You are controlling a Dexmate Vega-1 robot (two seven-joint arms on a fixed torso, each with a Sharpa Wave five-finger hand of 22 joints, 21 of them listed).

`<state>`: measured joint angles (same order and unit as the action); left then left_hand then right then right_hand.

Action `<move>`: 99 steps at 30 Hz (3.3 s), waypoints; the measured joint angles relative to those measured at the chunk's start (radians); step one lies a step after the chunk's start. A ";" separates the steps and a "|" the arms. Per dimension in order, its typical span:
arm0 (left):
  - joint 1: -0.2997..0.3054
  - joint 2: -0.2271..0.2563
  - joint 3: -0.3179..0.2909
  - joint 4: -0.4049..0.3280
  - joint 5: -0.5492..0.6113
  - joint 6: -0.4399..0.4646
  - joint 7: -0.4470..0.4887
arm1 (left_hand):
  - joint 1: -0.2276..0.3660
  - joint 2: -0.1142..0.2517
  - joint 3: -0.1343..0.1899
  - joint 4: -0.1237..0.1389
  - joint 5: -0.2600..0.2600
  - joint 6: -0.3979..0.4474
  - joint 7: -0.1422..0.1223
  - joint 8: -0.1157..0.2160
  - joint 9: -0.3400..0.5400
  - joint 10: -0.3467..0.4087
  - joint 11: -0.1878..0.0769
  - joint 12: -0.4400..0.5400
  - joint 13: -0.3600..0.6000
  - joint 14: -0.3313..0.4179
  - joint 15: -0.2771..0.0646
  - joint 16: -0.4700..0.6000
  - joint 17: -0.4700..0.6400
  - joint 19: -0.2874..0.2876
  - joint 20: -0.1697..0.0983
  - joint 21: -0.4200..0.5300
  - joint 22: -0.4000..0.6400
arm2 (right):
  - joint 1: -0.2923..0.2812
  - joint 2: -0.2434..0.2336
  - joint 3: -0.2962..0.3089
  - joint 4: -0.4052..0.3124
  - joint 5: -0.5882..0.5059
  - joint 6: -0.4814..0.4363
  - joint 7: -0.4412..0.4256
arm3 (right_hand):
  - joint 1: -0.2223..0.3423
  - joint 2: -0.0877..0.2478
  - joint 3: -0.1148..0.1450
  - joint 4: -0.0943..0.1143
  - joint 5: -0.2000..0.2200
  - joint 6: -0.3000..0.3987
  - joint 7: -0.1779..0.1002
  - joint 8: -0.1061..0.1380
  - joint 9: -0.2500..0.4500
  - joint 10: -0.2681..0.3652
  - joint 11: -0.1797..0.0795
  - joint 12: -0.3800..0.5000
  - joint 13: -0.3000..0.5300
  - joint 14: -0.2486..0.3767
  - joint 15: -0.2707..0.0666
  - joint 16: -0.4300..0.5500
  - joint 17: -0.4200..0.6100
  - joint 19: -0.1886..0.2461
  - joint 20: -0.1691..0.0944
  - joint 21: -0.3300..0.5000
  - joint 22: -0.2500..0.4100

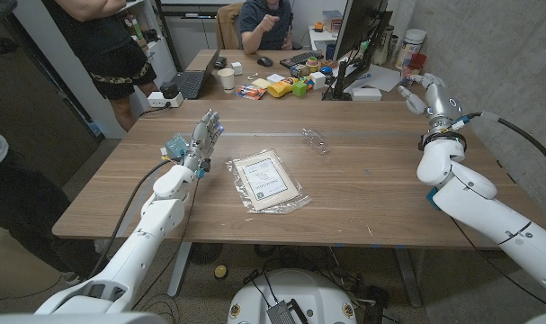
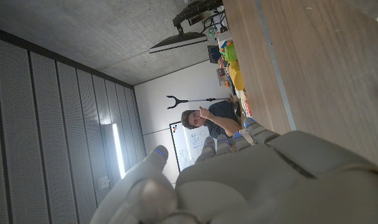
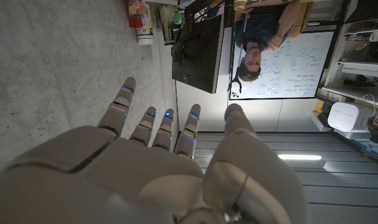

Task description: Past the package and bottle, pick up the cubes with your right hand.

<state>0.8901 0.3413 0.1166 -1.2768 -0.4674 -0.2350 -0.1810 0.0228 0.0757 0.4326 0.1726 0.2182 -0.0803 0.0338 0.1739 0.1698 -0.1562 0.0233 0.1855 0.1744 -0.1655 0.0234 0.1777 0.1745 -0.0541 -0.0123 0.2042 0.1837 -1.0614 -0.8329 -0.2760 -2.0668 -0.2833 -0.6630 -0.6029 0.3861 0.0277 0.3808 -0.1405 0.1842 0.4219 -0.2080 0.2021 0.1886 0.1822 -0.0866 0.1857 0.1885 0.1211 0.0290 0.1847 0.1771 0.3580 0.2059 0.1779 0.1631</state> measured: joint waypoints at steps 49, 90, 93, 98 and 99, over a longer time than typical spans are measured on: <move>-0.072 -0.025 0.014 0.097 0.012 -0.011 -0.069 | 0.000 0.000 -0.008 0.000 0.000 0.000 0.000 0.000 0.000 0.000 0.000 0.000 0.000 -0.003 0.003 0.000 0.000 0.000 0.000 0.000 0.000 | -0.044 -0.130 -0.066 -0.239 -0.087 -0.680 0.198 | 0.103 -0.063 -0.014 -0.022 0.023 -0.131 -0.012 -0.020 0.005 -0.141 -0.026 0.000 0.000 -0.080 -0.002 0.001 0.000 -0.036 0.014 0.000 0.002; -0.119 -0.057 -0.001 0.166 0.025 -0.029 -0.117 | 0.000 0.000 -0.016 0.000 0.004 -0.006 -0.006 0.000 0.000 0.000 0.000 0.000 0.000 -0.003 0.003 0.000 0.000 0.000 0.000 0.000 0.000 | -0.141 0.151 0.070 -0.156 -1.303 -0.537 1.476 | 0.152 -0.080 -0.018 -0.018 0.035 -0.114 -0.013 -0.005 0.009 -0.131 -0.011 0.008 0.005 -0.026 0.008 0.015 0.000 0.029 0.007 0.018 0.002; -0.119 -0.057 -0.003 0.166 0.023 -0.029 -0.118 | 0.000 0.000 -0.016 0.000 0.004 -0.006 -0.006 0.000 0.000 0.000 0.000 0.000 0.000 -0.003 0.003 0.000 0.000 0.000 0.000 0.000 0.000 | -0.140 0.201 0.095 -0.137 -1.345 -0.489 1.518 | 0.166 -0.084 -0.021 -0.021 0.035 -0.114 -0.013 -0.005 0.009 -0.138 -0.012 0.008 0.005 -0.030 0.012 0.015 0.000 0.042 0.005 0.019 0.002; -0.119 -0.059 -0.009 0.170 0.021 -0.030 -0.120 | 0.000 0.000 -0.020 0.003 0.004 -0.006 -0.006 0.000 0.000 0.000 0.000 0.000 0.000 -0.003 0.003 0.000 0.000 0.000 0.000 0.000 0.000 | -0.135 0.272 0.133 -0.112 -1.397 -0.423 1.569 | 0.188 -0.086 -0.022 -0.022 0.042 -0.133 -0.014 -0.008 0.009 -0.145 -0.019 0.008 0.005 -0.030 0.012 0.014 0.000 0.051 0.007 0.019 0.002; -0.119 -0.059 -0.011 0.171 0.020 -0.031 -0.120 | 0.000 0.000 -0.020 0.003 0.004 -0.006 -0.006 0.000 0.000 0.000 0.000 0.000 0.000 -0.003 0.003 0.000 0.000 0.000 0.000 0.000 0.000 | -0.134 0.284 0.139 -0.108 -1.411 -0.401 1.580 | 0.195 -0.087 -0.022 -0.022 0.042 -0.135 -0.016 -0.010 0.009 -0.145 -0.019 0.008 0.005 -0.030 0.012 0.011 0.000 0.052 0.007 0.019 0.002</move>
<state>0.7707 0.2819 0.1060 -1.1061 -0.4471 -0.2659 -0.3013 0.0229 0.0756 0.4130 0.1755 0.2223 -0.0859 0.0282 0.1739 0.1698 -0.1562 0.0233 0.1855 0.1744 -0.1689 0.0268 0.1775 0.1743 -0.0540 -0.0124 0.2042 0.1836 -1.1955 -0.5485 -0.1374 -2.1753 -1.6947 -1.0644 0.9768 0.5815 -0.0595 0.3588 -0.1626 0.2266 0.2864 -0.2237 0.1919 0.1980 0.0370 -0.1052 0.1934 0.1931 0.0910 0.0412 0.1962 0.1770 0.4101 0.2131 0.1973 0.1653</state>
